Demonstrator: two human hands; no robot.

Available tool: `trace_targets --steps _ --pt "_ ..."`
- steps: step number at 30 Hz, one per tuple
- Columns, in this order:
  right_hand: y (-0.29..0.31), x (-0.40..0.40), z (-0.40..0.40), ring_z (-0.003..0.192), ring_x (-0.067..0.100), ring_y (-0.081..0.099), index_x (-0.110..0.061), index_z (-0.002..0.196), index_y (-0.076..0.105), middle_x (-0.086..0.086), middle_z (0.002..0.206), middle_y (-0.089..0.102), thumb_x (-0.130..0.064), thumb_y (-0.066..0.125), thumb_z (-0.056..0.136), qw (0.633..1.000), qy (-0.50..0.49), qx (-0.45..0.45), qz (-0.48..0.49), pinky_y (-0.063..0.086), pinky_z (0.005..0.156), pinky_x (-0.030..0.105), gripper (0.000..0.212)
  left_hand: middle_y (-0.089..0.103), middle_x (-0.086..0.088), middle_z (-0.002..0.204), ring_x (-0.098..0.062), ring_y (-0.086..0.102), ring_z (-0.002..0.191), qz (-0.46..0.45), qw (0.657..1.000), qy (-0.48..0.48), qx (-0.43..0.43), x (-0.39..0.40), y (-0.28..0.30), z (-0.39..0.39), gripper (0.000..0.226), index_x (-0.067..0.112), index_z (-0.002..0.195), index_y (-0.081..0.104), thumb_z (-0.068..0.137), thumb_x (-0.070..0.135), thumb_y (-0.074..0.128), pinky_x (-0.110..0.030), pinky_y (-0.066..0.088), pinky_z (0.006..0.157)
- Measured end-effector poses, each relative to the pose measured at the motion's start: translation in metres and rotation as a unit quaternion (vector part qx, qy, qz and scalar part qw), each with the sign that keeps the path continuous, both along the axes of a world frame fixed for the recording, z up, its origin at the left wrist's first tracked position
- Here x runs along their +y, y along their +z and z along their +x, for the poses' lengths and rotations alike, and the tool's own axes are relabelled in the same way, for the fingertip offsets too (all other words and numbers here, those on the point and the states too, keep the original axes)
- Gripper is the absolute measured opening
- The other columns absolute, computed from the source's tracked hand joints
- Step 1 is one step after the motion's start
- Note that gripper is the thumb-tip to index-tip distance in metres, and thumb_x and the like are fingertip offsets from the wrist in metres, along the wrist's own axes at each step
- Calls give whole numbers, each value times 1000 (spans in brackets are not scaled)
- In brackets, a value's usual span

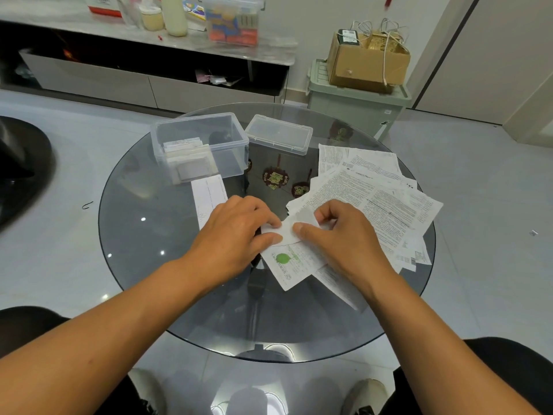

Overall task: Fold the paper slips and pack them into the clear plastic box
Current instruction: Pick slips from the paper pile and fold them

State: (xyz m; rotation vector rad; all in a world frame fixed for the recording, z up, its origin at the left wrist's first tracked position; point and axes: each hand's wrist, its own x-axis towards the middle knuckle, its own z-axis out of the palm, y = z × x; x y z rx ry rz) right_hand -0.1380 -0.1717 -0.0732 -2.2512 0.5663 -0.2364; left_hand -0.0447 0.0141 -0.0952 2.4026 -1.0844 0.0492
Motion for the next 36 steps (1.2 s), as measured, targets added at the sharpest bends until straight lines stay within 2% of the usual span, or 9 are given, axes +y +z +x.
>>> trace_targets --steps 3,5,10,13,15,18,23,29,36 --pt "4 9 -4 87 6 63 -34 85 73 -18 90 69 -69 62 88 997 45 -49 42 53 87 44 36 59 13 117 -11 47 104 -4 1000 12 17 -1 4 -2 29 33 119 65 93 46 66 -34 44 90" --pt "5 12 -5 85 5 62 -32 84 76 -17 88 68 -60 55 98 995 87 -50 13 51 87 44 37 58 16 116 -10 49 105 -28 997 20 67 -1 6 -1 37 36 125 58 90 43 70 -34 48 90" --pt "-7 14 1 97 9 57 -42 85 75 -18 100 64 -47 73 89 992 92 -19 -87 43 96 47 7 51 21 133 2 50 118 4 977 -22 212 10 24 5 77 46 152 26 95 11 64 -20 42 101" --pt "-6 14 4 102 11 57 -36 90 72 -18 105 62 -49 79 83 996 57 9 -75 40 102 46 15 44 18 147 0 47 123 22 986 -5 166 20 35 9 66 43 149 40 97 3 53 -26 40 107" --pt "-4 15 7 104 10 57 -36 104 70 -17 110 60 -51 80 82 995 57 29 -75 40 103 44 29 49 10 145 -10 45 133 2 992 51 115 26 38 14 52 37 139 53 97 8 58 -37 39 113" --pt "-1 16 10 107 12 58 -35 116 69 -13 120 61 -55 81 79 991 68 64 -92 38 103 43 43 59 2 130 -22 56 120 3 981 170 92 36 39 25 37 32 124 60 90 28 74 -47 49 102" --pt "3 14 16 104 13 56 -35 99 61 -17 109 57 -50 84 76 992 79 79 -65 42 98 42 36 56 -1 130 -27 55 115 96 961 245 85 48 33 30 68 33 133 47 78 57 79 -46 49 89" --pt "-7 24 17 93 17 64 -43 100 59 -18 88 67 -34 79 84 997 76 -2 32 55 84 44 27 48 -4 143 -33 57 116 1 942 263 211 48 32 34 104 42 150 23 72 38 90 -55 49 99" --pt "-1 34 36 73 7 67 -36 122 60 -6 84 68 -21 68 97 992 51 -77 82 56 73 28 30 54 1 107 -27 59 103 -50 919 281 271 47 37 35 107 29 155 24 72 27 91 -46 50 97"
